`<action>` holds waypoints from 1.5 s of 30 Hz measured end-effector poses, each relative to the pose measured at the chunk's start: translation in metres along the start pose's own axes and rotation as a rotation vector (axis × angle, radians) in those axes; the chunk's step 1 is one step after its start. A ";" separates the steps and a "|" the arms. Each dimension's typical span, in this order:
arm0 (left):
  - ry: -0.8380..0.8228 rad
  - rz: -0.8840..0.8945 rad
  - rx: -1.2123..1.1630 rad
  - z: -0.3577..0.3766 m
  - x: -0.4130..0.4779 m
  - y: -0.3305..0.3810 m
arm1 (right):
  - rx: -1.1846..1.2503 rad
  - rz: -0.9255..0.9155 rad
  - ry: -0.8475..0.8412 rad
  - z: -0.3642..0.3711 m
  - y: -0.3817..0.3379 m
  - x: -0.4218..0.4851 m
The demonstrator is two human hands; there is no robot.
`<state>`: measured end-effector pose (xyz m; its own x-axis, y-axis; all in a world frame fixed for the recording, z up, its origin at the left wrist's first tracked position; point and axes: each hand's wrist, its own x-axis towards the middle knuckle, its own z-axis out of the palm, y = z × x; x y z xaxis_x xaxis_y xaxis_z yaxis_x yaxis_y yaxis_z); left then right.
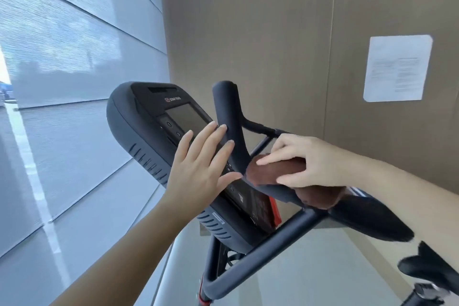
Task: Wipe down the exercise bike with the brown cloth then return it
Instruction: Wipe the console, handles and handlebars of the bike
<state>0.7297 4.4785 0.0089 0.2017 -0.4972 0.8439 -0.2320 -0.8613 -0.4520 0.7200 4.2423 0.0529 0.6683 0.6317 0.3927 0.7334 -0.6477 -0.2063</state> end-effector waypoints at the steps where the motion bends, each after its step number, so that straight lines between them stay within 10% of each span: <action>1: -0.007 0.000 -0.004 0.000 0.000 0.001 | 0.068 0.029 0.034 -0.007 0.000 0.005; 6: -0.043 -0.087 -0.074 -0.003 -0.002 0.005 | 0.466 0.123 0.430 -0.005 -0.005 0.058; 17: -0.129 -0.152 -0.034 -0.011 0.003 0.024 | 0.277 0.024 -0.140 -0.012 0.020 0.012; 25: -0.303 -0.150 0.125 -0.024 0.023 0.028 | 0.510 -0.145 0.442 -0.018 0.031 0.080; 37: -0.359 -0.453 0.044 -0.032 0.033 0.055 | 0.695 -0.475 0.066 0.022 0.062 0.061; 45: -0.428 -0.412 0.165 -0.037 0.041 0.059 | 1.030 -0.414 0.267 0.014 0.050 0.112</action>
<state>0.6885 4.4110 0.0272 0.6151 -0.0884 0.7834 0.0893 -0.9795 -0.1807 0.8331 4.2870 0.0746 0.3939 0.5249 0.7546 0.7267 0.3249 -0.6053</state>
